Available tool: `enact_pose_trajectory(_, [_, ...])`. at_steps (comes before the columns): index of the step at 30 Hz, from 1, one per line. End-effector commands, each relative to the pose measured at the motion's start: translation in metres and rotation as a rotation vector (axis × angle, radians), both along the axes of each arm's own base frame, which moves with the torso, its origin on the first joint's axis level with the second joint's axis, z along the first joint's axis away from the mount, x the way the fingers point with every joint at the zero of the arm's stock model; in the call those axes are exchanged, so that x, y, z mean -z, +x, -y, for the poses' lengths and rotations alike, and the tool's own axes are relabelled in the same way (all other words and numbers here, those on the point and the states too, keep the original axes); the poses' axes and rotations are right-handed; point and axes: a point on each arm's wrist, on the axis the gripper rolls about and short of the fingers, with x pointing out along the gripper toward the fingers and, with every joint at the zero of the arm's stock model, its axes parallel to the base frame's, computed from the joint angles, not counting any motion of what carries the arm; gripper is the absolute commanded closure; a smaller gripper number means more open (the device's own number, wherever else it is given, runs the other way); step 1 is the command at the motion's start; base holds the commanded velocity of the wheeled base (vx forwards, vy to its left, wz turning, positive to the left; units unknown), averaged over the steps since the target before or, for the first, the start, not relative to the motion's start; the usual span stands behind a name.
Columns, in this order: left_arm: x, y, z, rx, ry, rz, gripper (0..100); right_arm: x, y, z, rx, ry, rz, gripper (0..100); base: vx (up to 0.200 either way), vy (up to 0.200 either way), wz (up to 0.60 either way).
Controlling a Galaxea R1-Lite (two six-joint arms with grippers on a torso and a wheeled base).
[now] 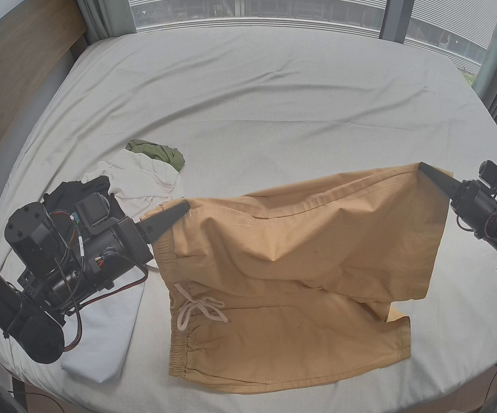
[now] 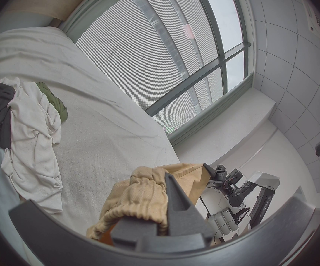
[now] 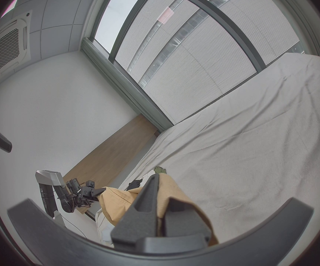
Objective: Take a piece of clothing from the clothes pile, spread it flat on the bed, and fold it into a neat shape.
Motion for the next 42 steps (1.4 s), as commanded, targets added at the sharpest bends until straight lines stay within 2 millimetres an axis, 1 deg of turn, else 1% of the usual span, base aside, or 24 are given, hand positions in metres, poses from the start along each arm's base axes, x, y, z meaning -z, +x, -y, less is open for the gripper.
enact_pose_trajectory(1, [0.0,0.002,-0.003,-0.011,-0.001,0.003,100,-0.007,-0.002,0.005,0.018,0.001,0.03,100,0.0,0.0,0.0])
enact_pose_trajectory(6, [-0.003,0.006,-0.003,-0.021,-0.006,0.016,100,-0.012,-0.003,0.009,0.03,0.009,0.04,100,0.0,0.0,0.0])
enact_pose_trajectory(14, [-0.001,0.005,-0.004,-0.021,-0.002,0.006,100,-0.015,-0.003,0.013,0.042,0.007,0.052,100,0.0,0.0,0.0])
enact_pose_trajectory(23, [0.0,0.009,-0.008,-0.042,-0.003,0.007,100,-0.014,-0.002,0.019,0.061,0.006,0.049,100,0.0,0.0,0.0])
enact_pose_trajectory(25, [0.0,0.013,-0.011,-0.056,-0.003,0.009,100,-0.014,-0.002,0.022,0.072,0.005,0.048,100,0.0,0.0,0.0])
enact_pose_trajectory(30, [-0.001,0.019,-0.013,-0.07,-0.005,0.018,100,-0.013,-0.001,0.022,0.075,0.005,0.045,100,0.0,0.0,0.0])
enact_pose_trajectory(42, [-0.001,0.019,-0.015,-0.073,-0.005,0.016,100,-0.008,0.004,0.026,0.089,0.005,0.027,100,0.0,0.0,0.0])
